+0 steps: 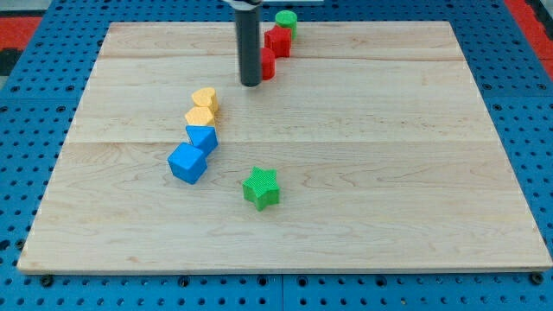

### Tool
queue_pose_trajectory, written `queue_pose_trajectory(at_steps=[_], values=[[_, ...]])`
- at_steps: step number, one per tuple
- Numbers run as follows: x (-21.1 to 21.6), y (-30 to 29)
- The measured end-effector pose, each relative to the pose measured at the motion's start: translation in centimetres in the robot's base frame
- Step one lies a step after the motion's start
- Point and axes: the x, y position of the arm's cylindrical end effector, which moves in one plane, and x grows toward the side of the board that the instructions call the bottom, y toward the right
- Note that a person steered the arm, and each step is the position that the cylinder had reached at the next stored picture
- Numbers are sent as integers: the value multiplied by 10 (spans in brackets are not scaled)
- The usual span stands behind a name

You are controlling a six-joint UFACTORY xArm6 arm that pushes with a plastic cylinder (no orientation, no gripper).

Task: Slide the green star towards the red circle

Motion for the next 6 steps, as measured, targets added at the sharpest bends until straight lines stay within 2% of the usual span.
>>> queue_pose_trajectory(at_steps=[1,2,3,4,5,6], values=[[-35,29],[-38,66],[50,135],[141,162],[220,157],[227,97]])
